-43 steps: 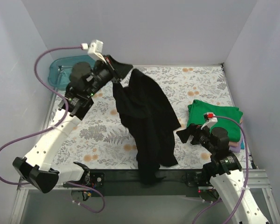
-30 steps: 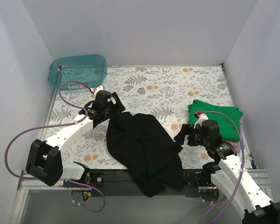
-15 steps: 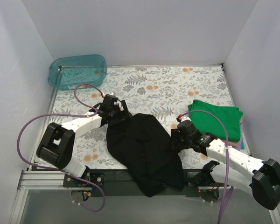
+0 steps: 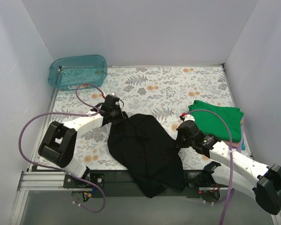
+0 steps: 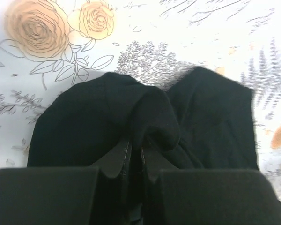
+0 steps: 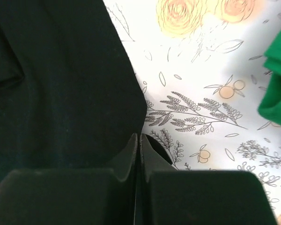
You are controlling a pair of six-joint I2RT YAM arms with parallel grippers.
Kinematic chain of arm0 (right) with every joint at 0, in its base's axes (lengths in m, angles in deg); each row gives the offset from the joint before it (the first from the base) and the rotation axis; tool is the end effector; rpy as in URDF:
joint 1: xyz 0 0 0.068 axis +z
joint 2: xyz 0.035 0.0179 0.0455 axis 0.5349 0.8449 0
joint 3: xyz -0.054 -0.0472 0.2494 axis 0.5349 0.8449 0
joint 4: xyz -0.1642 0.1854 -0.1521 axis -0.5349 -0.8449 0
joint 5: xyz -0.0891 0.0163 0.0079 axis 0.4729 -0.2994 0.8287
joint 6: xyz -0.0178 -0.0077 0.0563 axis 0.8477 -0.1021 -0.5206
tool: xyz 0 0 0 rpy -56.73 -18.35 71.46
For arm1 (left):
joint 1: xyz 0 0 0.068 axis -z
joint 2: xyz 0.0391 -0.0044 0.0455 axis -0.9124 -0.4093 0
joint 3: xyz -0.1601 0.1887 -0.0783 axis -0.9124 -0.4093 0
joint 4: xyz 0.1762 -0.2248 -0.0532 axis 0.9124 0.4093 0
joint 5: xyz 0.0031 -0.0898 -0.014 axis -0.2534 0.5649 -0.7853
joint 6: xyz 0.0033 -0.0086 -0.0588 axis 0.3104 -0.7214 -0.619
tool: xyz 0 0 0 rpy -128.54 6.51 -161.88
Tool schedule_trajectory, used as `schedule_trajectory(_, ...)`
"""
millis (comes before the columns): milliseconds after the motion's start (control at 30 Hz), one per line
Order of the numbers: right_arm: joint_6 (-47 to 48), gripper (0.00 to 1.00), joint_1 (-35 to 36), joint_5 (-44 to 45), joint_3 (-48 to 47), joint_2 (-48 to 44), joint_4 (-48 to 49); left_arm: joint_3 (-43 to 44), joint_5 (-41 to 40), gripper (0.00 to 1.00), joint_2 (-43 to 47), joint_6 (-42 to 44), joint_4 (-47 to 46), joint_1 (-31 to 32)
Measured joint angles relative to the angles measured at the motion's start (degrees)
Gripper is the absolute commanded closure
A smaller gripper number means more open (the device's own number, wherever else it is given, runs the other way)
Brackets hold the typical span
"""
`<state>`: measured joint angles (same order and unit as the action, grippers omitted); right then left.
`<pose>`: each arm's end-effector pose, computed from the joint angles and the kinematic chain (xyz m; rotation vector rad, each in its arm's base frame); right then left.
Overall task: Fold and stack the t-shirts
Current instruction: Flatten the tshirt out
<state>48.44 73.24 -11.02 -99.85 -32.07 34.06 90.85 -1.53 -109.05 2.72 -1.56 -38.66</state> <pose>0.1719 0.1384 0.1516 -0.0638 2.4265 0.3868 0.3009 -0.1539 0.1304 -1.1659 2.4160 -0.6642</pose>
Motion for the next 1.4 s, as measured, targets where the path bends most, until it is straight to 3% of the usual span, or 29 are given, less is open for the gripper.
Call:
schedule_trajectory(133, 1.55, 0.99, 0.00, 2.36, -3.58, -3.02, -3.48, 0.00, -0.90, 1.00, 9.03, 0.00, 1.79, 0.00)
schedule_trajectory(333, 5.66, 0.99, 0.11, 4.63, -14.86, -9.62, -5.62, 1.11, -0.55, 1.00, 30.34, 0.02, 2.49, 0.39)
schedule_trajectory(533, 11.34, 0.99, 0.22, 3.37, -28.50, -14.05, -8.57, 9.03, 2.51, 1.00, 43.85, -0.33, 2.82, 1.05)
schedule_trajectory(733, 19.04, 0.99, 0.37, -1.49, -52.26, -9.62, -8.09, 26.10, 8.35, 1.00, 44.41, -0.94, 2.25, 1.09)
schedule_trajectory(933, 24.04, 0.99, 0.35, -12.07, -66.82, -9.35, -5.90, 39.21, 13.00, 1.00, 44.74, -0.90, 0.92, 1.09)
schedule_trajectory(1233, 26.18, 0.99, -3.15, -19.02, -77.50, -8.63, -5.25, 50.51, 16.39, 1.00, 45.24, -0.85, 1.70, -1.81)
schedule_trajectory(1400, 27.15, 0.99, -3.45, -11.17, -77.94, -5.27, -5.22, 49.70, 13.07, 1.00, 44.74, -0.07, 2.95, -5.35)
